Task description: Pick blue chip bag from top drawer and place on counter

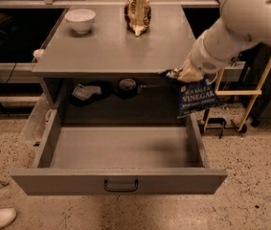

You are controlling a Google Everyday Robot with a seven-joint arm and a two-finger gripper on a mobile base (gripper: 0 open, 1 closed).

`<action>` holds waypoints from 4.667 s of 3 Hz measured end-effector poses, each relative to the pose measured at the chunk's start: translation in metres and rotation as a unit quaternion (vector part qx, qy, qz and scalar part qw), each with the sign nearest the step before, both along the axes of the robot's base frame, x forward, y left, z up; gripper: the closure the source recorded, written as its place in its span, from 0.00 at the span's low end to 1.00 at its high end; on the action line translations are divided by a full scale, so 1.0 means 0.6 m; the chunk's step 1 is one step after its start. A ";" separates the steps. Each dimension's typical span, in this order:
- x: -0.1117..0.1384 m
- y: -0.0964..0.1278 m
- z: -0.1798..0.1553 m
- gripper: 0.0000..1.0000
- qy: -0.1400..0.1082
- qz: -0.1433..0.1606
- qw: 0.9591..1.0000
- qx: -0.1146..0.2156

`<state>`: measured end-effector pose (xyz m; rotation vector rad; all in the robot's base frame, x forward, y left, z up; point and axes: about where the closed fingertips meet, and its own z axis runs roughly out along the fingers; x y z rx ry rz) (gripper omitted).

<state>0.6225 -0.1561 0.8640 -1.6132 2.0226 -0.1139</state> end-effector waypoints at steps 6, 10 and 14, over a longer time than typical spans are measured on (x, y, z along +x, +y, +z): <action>0.126 0.088 0.185 1.00 0.043 0.049 0.994 -0.087; 0.232 0.133 0.272 1.00 -0.033 -0.019 0.999 -0.033; 0.305 -0.078 0.228 1.00 -0.101 -0.109 0.986 0.072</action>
Offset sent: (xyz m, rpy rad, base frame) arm 0.2327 0.0603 0.1781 0.0719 0.0591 0.0783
